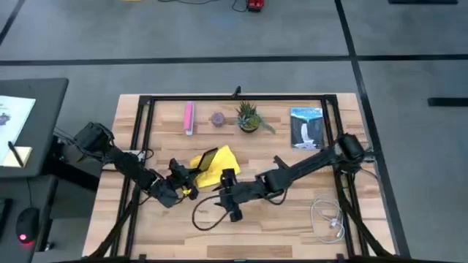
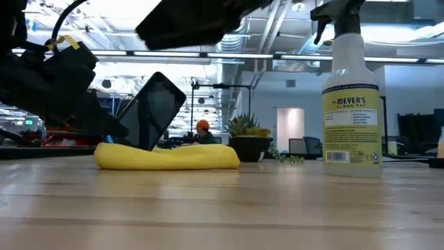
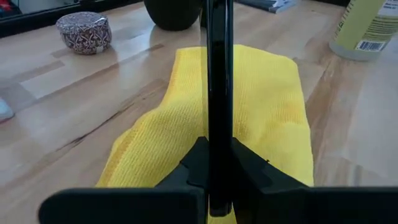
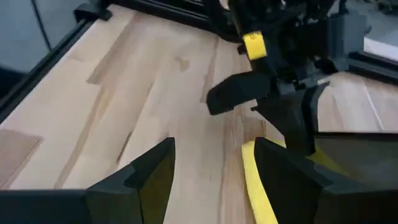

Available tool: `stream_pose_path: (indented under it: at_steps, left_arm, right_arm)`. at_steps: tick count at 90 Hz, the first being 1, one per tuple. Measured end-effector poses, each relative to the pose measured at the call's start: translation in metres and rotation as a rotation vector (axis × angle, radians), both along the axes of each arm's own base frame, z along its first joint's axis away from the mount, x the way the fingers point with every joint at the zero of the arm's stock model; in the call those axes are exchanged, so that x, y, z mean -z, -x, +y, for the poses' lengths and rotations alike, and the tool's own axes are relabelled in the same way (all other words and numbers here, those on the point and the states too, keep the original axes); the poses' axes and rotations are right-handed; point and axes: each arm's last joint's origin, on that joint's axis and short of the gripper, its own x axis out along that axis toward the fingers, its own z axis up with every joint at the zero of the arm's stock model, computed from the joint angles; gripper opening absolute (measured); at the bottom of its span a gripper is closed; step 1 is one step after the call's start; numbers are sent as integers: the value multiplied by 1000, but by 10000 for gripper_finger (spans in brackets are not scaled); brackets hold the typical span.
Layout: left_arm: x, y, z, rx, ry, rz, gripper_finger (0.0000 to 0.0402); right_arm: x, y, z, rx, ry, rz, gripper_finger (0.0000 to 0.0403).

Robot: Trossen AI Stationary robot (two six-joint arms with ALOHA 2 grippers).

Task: Apply microfiber cloth
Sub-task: Wipe the front of the cellphone with the yellow microfiber cloth

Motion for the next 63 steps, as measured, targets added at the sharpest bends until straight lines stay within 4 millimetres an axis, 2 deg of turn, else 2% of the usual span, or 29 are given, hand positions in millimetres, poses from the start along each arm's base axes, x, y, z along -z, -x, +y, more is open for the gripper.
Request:
stream_pose_path:
  at_steps: [11, 39, 53, 63]
  left_arm:
    - [-1, -1, -1, -6, 29, -25, 11]
    - [-2, -1, -1, -11, 62, -46, 11]
    - [-10, -10, -8, 21, 17, -28, 11]
    - [-23, -22, -17, 52, -17, -28, 11]
  right_arm:
    - [7, 1, 0, 8, -3, 35, 207]
    - [8, 2, 0, 9, 5, 56, 207]
    - [8, 1, -1, -14, 46, 55, 207]
    - [8, 1, -3, -6, 41, 58, 207]
